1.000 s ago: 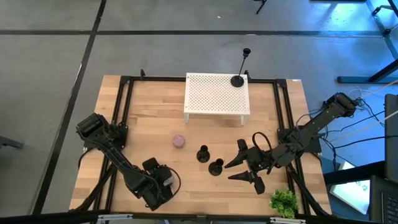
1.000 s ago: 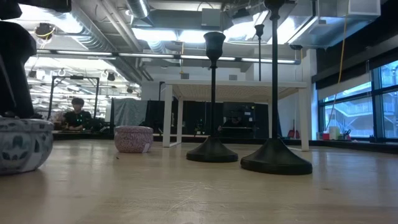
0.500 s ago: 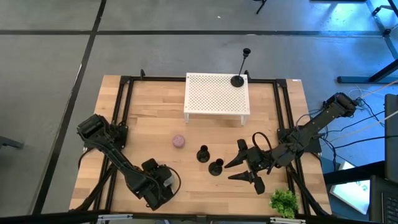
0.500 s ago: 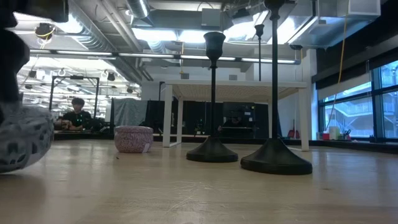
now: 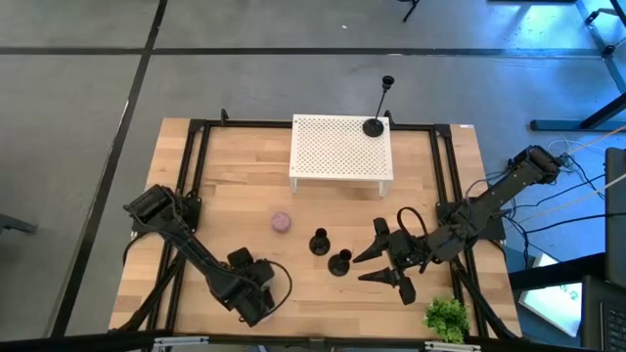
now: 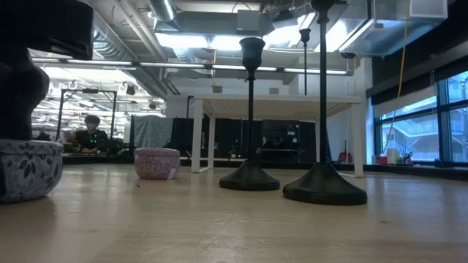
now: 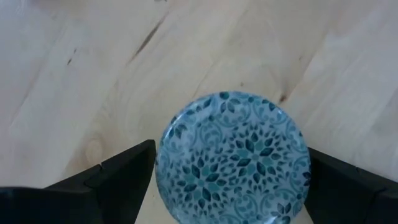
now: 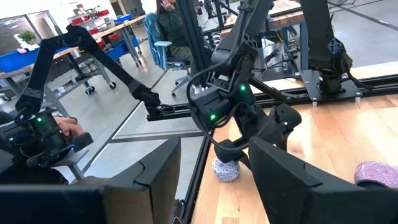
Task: Pick & Place candle stick holders
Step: Put the blue scented candle on the shelf
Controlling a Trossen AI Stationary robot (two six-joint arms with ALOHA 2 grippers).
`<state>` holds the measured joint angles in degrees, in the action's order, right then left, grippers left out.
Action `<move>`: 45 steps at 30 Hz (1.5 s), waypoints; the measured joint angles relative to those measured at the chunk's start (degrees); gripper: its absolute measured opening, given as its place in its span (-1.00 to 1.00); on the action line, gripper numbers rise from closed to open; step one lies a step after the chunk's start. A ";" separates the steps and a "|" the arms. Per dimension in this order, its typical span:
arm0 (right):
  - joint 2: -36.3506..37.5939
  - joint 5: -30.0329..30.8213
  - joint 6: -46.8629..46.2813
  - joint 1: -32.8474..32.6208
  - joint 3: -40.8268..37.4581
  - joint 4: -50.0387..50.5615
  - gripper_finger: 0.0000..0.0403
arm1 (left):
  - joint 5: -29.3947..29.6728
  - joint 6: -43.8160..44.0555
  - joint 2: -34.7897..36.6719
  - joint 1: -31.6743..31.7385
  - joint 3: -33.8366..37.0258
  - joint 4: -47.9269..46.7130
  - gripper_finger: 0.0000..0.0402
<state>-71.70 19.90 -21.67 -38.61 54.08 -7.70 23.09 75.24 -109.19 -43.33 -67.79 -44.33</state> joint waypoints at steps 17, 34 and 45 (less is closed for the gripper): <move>0.00 0.00 0.00 0.00 0.00 0.13 -0.04 | 0.31 -1.47 0.00 0.83 0.04 -0.09 0.46; 0.00 0.00 -0.02 0.00 0.00 0.39 -0.04 | 7.34 -22.85 11.26 13.96 -8.13 -17.48 0.46; 0.51 0.01 1.98 0.10 0.00 1.75 -0.04 | -9.00 -53.93 26.86 46.98 -11.42 -5.95 0.46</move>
<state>-71.19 19.91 -19.69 -38.51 54.08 -5.96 14.09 21.31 -82.32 3.65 -79.21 -50.28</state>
